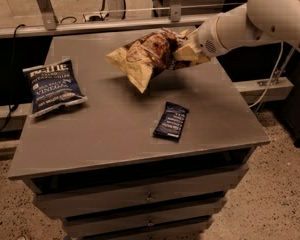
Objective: Move brown chip bag near rxbar blueberry
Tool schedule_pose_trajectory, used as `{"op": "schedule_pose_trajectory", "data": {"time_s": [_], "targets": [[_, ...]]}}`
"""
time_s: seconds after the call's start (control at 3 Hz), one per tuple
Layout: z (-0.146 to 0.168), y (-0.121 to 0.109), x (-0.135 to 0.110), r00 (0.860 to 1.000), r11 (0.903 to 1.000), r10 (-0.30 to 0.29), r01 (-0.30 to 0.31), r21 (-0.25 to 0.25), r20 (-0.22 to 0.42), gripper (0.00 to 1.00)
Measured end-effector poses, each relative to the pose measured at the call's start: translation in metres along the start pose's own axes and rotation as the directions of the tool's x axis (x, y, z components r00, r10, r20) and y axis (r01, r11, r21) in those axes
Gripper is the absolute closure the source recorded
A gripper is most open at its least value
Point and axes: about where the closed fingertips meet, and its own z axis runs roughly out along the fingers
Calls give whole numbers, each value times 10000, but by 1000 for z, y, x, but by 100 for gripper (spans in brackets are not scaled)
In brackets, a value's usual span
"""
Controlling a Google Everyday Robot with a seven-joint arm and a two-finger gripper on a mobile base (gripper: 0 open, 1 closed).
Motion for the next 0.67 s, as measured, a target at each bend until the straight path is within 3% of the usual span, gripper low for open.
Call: {"op": "schedule_pose_trajectory", "data": {"time_s": [0.67], "targets": [[21, 43, 38, 9955, 9945, 773, -808, -661, -548, 59]]}}
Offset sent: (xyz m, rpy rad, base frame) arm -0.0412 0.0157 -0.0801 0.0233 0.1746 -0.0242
